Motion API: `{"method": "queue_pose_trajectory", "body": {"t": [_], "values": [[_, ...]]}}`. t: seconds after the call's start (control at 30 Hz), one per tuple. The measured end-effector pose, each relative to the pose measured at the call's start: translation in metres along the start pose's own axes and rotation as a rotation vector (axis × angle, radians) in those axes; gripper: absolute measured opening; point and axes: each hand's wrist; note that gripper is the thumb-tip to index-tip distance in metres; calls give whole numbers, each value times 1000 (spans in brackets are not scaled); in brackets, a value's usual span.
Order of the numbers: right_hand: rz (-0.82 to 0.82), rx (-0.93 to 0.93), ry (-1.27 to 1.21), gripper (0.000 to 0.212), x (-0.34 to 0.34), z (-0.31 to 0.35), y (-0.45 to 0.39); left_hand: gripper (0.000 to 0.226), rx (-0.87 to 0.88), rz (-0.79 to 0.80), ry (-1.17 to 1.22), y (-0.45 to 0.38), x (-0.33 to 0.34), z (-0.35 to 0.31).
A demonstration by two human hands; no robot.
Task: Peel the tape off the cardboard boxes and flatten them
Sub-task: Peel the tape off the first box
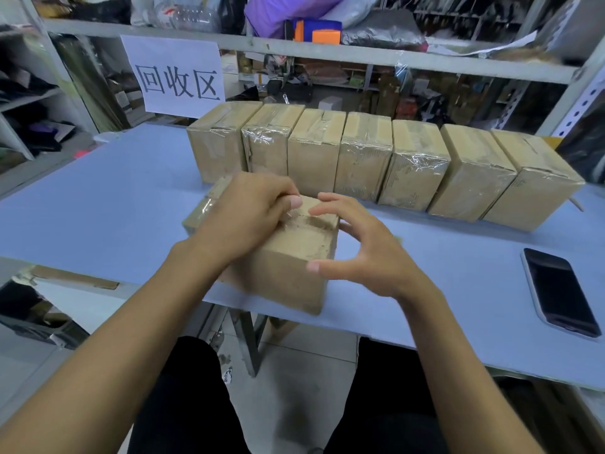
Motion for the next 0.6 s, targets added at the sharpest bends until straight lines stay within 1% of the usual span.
{"method": "queue_pose_trajectory", "body": {"t": [0.07,0.1,0.13,0.17,0.2,0.27,0.33,0.4,0.43,0.47,0.57,0.6], "values": [[60,-3,-31,58,-19,-6,1,61,16,28,-21,3,7,-6],[83,2,-29,55,-27,-7,0,63,-17,52,17,4,9,-8],[103,10,-4,53,-34,-7,0,55,-51,63,76,3,10,-9],[118,18,42,52,-39,-6,-2,39,-76,64,118,2,10,-10],[118,21,98,53,-39,-3,-3,25,-87,66,113,1,9,-12],[69,0,184,59,-30,8,-8,14,-74,111,54,-2,8,-13],[43,-45,244,74,-14,18,-14,12,-73,116,5,-4,7,-13],[73,-42,267,85,3,19,-17,20,-95,59,-21,-4,4,-11],[77,-27,276,86,10,17,-17,24,-109,38,-11,-3,2,-8],[67,-9,277,86,13,15,-16,23,-117,25,8,-2,-1,-6],[85,26,281,85,11,16,-16,7,-88,-12,32,4,0,-6],[108,28,310,84,8,19,-19,13,-56,-25,5,6,2,-5]]}}
Point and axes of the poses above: each hand's wrist, its own y-axis away from the middle knuckle, its own x-axis out of the palm, z = x × y, and after that the axes turned 13 degrees about -x, right-handed
